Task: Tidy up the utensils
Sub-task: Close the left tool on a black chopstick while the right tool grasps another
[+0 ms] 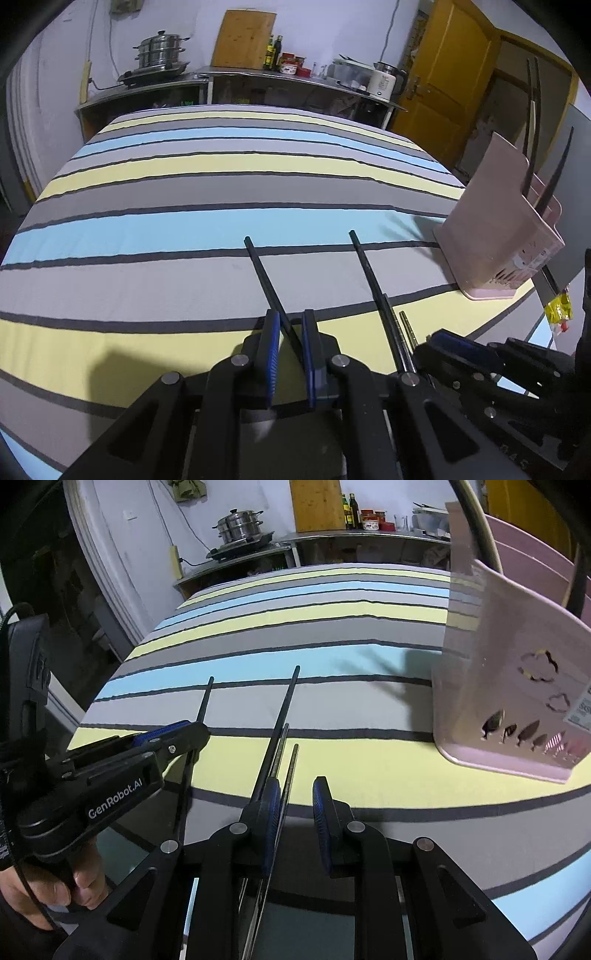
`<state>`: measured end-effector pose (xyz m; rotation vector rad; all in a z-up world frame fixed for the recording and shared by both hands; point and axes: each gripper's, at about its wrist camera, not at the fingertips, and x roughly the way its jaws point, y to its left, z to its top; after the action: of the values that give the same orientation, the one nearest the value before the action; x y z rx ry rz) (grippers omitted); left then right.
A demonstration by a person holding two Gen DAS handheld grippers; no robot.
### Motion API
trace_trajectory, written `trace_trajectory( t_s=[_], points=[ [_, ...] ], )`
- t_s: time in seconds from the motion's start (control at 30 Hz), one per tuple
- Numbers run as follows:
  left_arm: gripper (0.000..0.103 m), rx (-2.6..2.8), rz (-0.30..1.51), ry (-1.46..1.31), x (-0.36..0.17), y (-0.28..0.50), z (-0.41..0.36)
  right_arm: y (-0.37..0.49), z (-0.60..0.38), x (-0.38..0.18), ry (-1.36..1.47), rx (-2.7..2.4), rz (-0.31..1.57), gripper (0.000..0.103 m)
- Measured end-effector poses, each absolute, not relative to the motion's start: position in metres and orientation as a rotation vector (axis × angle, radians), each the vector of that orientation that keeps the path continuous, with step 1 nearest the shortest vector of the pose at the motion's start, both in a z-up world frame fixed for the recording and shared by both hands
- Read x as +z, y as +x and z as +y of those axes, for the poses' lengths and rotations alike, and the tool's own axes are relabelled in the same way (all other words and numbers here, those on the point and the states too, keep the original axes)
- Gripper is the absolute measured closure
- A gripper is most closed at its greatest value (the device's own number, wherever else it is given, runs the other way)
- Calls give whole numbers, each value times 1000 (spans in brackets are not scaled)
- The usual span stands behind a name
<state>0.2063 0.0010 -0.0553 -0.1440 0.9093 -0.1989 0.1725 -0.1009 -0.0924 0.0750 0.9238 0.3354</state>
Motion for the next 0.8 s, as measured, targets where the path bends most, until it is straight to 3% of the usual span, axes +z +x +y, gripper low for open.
trace_trajectory(
  t_s=[0.13, 0.53, 0.8],
  points=[
    [92, -248, 917, -145, -55, 204, -2, 173, -104, -93, 67, 325, 924, 89],
    [91, -245, 943, -121, -55, 218, -6, 182, -101, -91, 12, 271, 941, 90],
    [96, -241, 957, -119, -54, 224, -6, 185, -106, -89, 54, 288, 952, 97]
  ],
)
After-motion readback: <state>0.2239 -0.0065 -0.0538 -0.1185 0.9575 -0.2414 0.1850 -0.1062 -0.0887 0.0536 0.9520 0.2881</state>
